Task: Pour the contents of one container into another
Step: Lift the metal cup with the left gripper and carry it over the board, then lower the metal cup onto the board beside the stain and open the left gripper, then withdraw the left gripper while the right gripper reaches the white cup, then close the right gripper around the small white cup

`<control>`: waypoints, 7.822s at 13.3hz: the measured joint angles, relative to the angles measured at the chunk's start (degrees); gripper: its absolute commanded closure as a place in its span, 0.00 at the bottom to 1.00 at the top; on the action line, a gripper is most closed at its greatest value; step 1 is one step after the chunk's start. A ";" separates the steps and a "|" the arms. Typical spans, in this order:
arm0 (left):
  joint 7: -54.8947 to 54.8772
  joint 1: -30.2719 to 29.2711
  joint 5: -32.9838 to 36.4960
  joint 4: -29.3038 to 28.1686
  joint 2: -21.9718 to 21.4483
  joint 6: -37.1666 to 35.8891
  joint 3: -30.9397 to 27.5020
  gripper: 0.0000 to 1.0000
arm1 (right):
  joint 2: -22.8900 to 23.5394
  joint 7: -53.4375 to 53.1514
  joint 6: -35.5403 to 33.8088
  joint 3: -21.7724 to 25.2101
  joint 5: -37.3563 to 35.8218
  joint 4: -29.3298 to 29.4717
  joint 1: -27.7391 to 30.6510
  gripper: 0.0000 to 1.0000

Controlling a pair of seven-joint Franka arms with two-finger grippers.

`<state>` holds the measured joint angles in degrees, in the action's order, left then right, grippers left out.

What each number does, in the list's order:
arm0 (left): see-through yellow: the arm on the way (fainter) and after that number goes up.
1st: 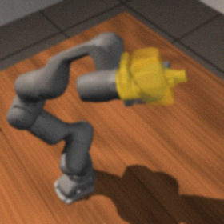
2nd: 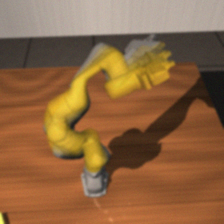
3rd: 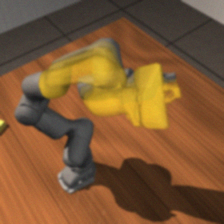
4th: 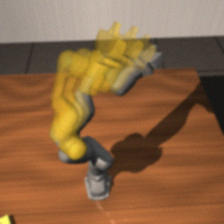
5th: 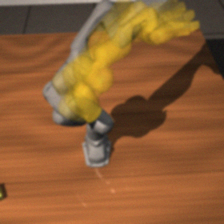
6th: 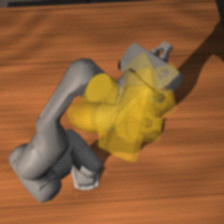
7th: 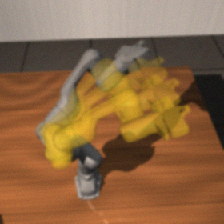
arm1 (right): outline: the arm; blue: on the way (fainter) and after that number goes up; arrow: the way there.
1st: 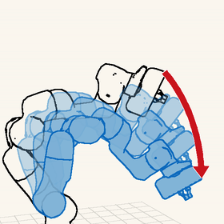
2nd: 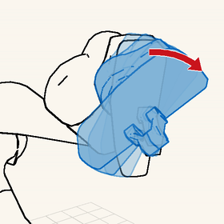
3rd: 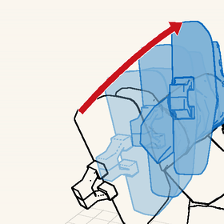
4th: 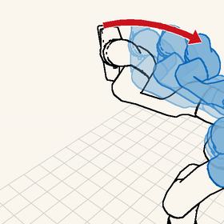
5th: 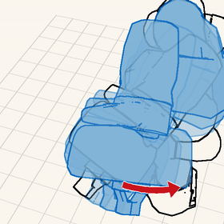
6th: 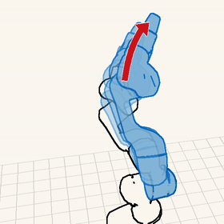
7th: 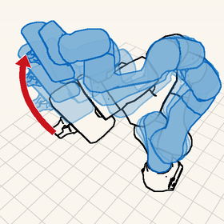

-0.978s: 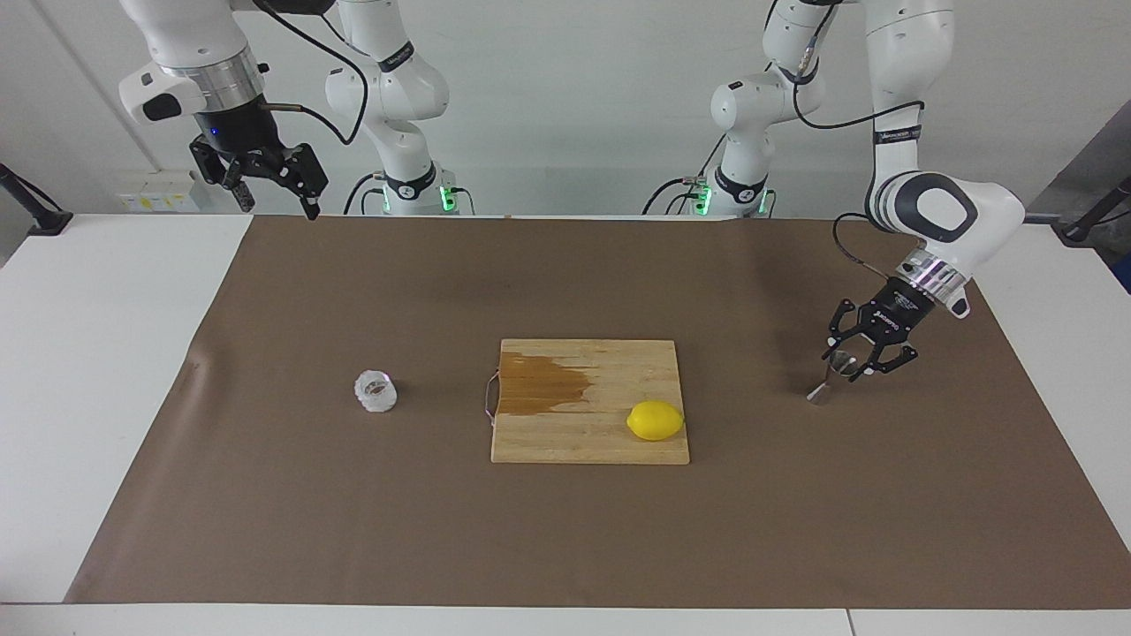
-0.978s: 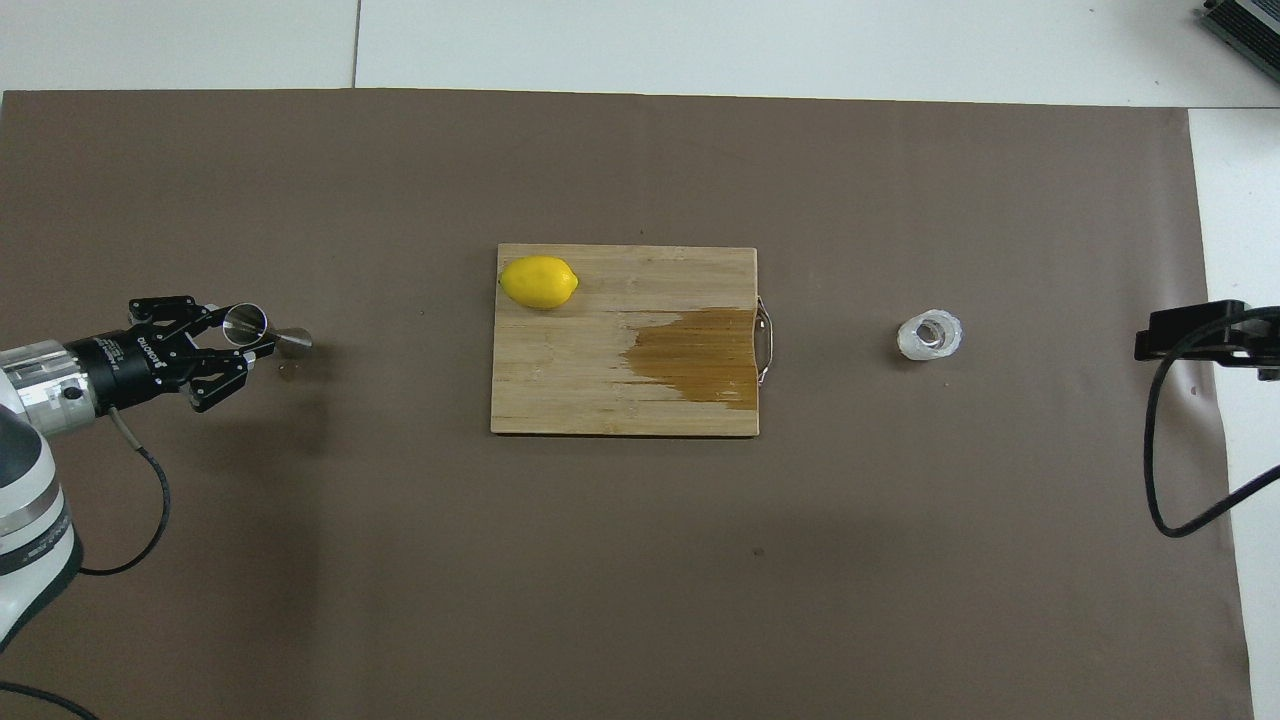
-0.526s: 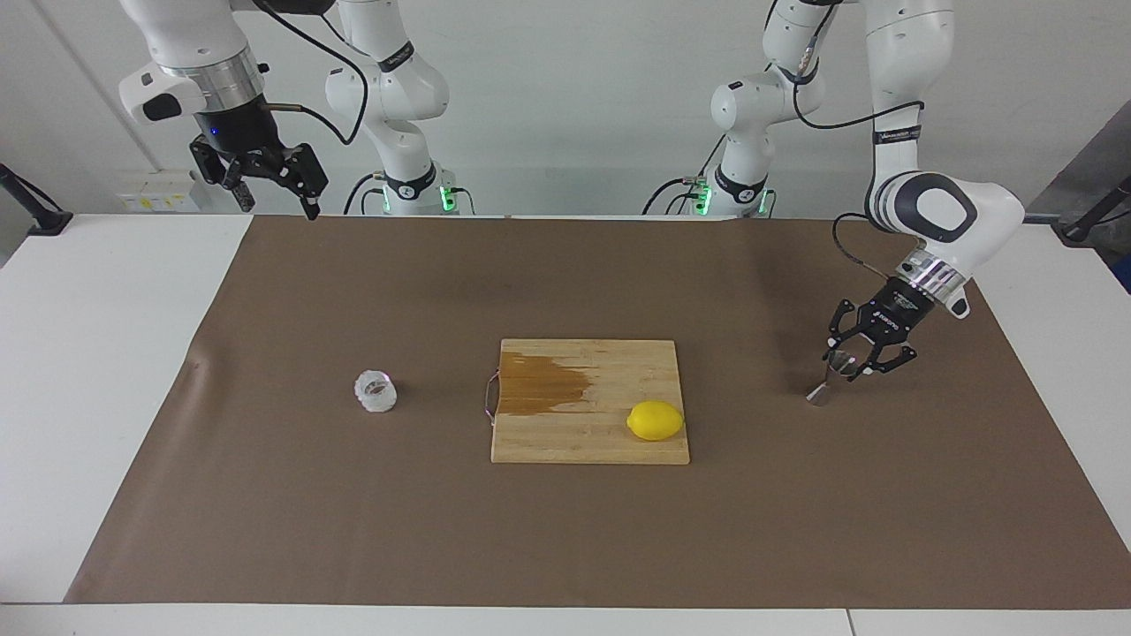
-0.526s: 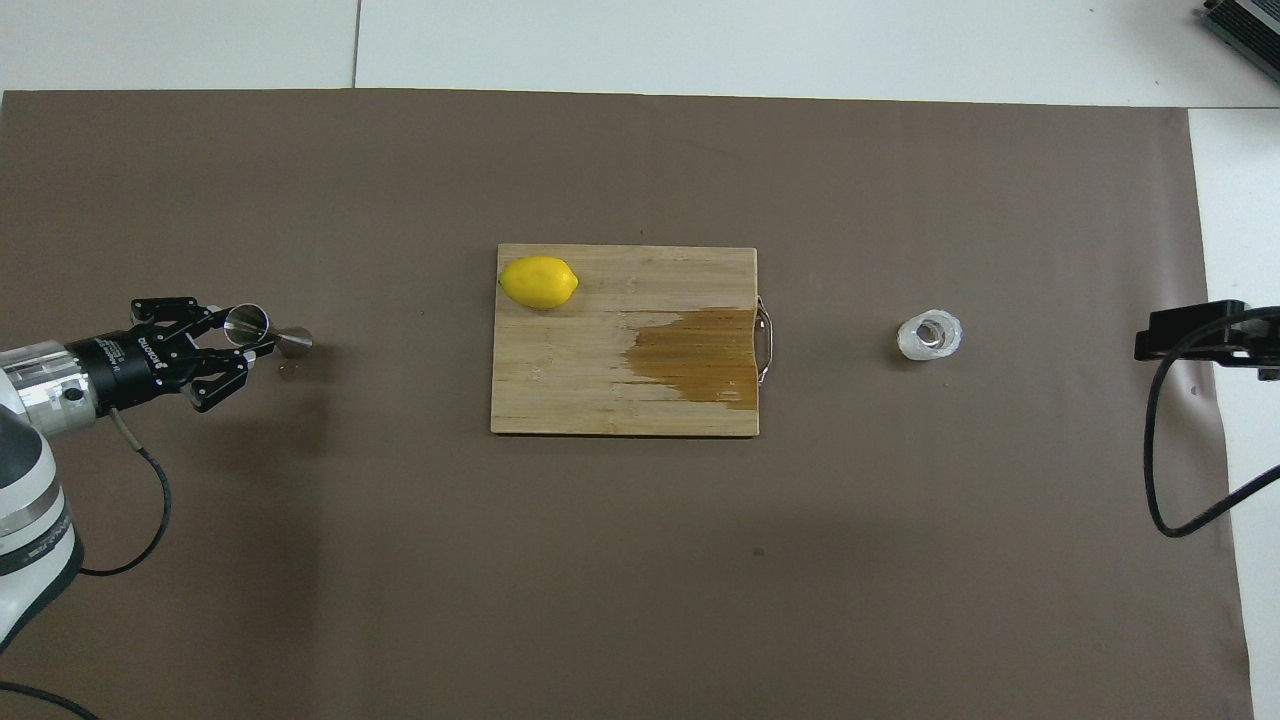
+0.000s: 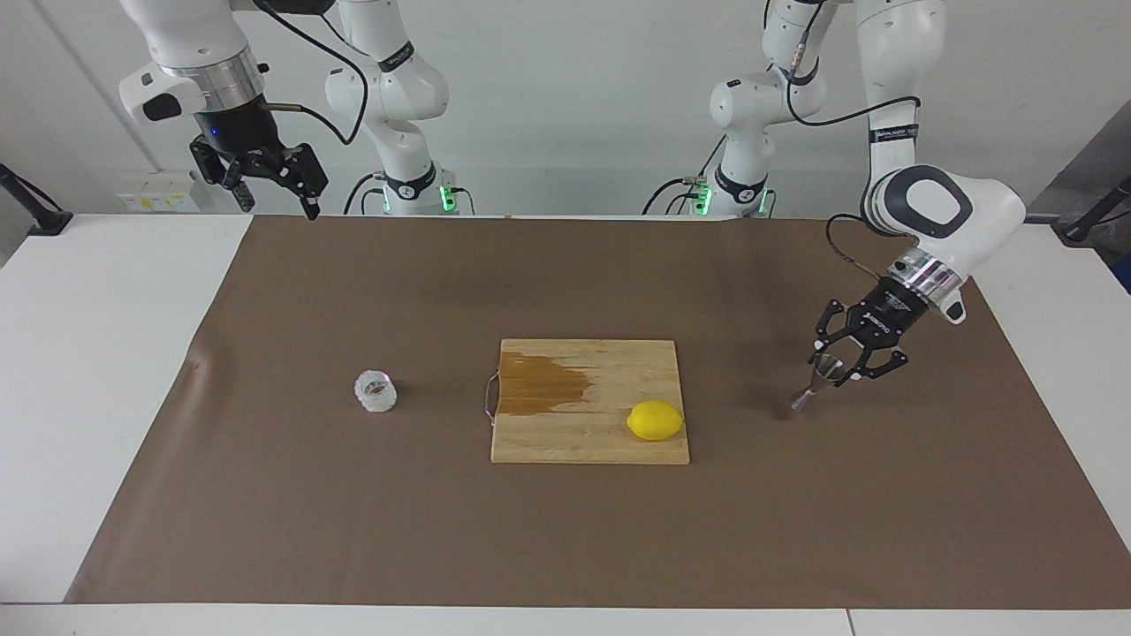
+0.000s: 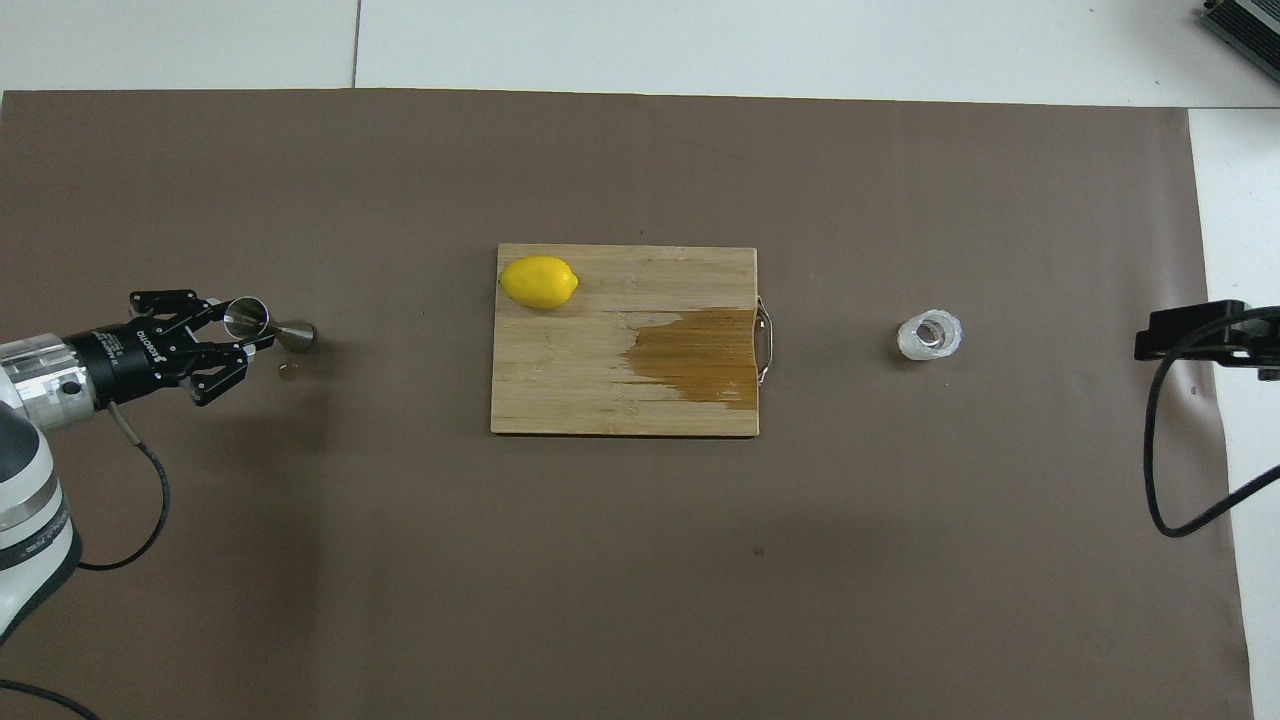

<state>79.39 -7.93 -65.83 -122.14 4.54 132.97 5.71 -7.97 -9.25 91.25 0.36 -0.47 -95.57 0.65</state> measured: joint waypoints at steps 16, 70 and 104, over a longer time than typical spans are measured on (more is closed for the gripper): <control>26.15 34.17 4.31 6.93 3.64 26.93 0.74 1.00 | 0.00 0.00 0.00 0.00 0.00 0.00 0.00 0.00; -11.25 15.56 58.94 21.65 0.08 -13.90 6.24 0.00 | -2.02 29.61 0.21 0.51 1.64 -3.62 0.34 0.00; -83.65 -0.15 64.76 30.09 -7.14 -41.65 4.87 0.00 | 32.33 132.35 29.33 0.35 48.54 -15.91 9.14 0.41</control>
<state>-4.26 -8.08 -1.06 -92.04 -2.60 91.32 10.57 24.36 123.10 120.58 0.71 48.08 -111.48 9.79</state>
